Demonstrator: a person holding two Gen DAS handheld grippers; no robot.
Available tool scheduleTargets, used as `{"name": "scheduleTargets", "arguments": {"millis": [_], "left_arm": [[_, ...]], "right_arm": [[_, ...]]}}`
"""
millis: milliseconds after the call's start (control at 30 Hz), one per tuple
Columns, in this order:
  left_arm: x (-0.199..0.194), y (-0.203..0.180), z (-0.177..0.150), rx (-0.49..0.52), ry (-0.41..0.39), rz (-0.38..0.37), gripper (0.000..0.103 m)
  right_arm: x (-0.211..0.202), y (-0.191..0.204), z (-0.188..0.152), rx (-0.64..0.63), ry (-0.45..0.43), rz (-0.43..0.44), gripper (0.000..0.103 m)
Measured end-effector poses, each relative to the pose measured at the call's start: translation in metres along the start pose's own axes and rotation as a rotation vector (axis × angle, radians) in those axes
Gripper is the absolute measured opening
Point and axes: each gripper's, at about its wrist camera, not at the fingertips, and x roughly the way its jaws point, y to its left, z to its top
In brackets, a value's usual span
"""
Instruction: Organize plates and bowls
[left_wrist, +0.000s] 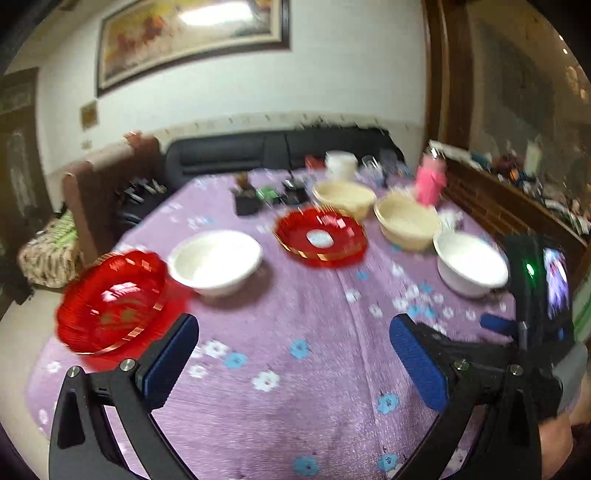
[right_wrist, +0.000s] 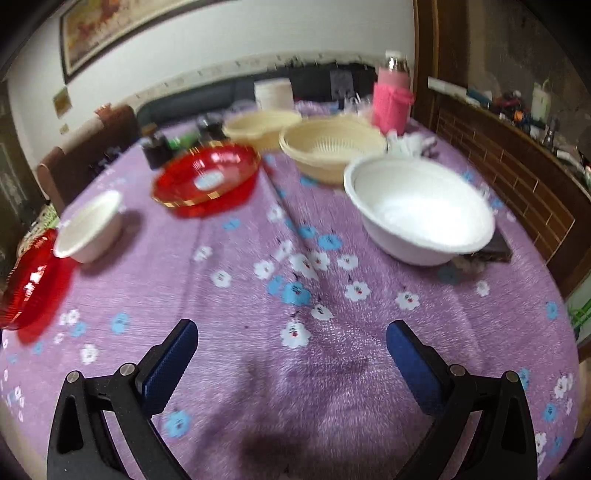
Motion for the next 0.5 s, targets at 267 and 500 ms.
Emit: {"name": "scheduleTargets", "arguments": {"millis": [267, 500], "left_arm": [[-0.042, 0.016, 0.015, -0.042, -0.12, 0.052, 0.103], [-0.091, 0.052, 0.05, -0.071, -0.13, -0.028, 0.103]], "right_arm": [[-0.045, 0.023, 0.001, -0.092, -0.151, -0.008, 0.103], [-0.106, 0.044, 0.028, -0.102, -0.267, 0.084, 0.103]]}}
